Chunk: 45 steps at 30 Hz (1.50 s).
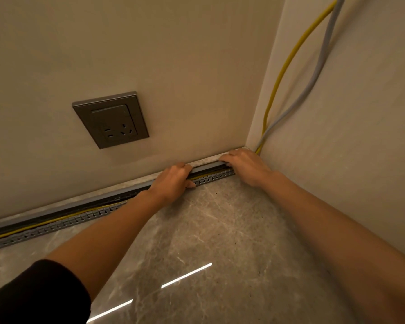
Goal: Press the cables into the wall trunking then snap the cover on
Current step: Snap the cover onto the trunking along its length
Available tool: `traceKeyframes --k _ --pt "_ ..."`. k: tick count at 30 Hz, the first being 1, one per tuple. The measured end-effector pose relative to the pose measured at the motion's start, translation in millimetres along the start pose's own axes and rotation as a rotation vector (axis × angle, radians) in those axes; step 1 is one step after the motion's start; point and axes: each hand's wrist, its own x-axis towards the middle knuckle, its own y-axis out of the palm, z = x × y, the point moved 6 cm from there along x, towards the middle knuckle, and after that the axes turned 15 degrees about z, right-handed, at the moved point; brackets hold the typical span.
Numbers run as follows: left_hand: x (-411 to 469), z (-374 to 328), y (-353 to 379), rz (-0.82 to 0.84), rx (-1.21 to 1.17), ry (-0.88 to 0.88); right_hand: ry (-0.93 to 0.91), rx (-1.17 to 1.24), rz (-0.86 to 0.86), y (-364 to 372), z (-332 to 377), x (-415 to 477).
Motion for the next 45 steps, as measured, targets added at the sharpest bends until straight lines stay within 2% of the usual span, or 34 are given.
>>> traceKeyframes --k 12,22,26,35,40,45 --pt "4 -2 7 0.033 0.08 0.007 -0.001 0.001 0.078 8 1 2" --pt "2 -4 3 -0.023 0.128 -0.021 0.013 -0.017 -0.03 8 3 0" --pt "2 -6 4 0.008 0.12 -0.04 0.016 -0.051 -0.021 6 1 -2" --pt "-1 -10 11 -0.058 0.26 -0.047 -0.028 -0.104 0.012 8 2 -7" --pt "-4 -14 17 -0.134 0.445 0.04 -0.058 -0.073 -0.035 7 5 -15" --pt "-3 -19 23 -0.08 0.5 -0.004 0.023 -0.122 0.053 12 4 -15"
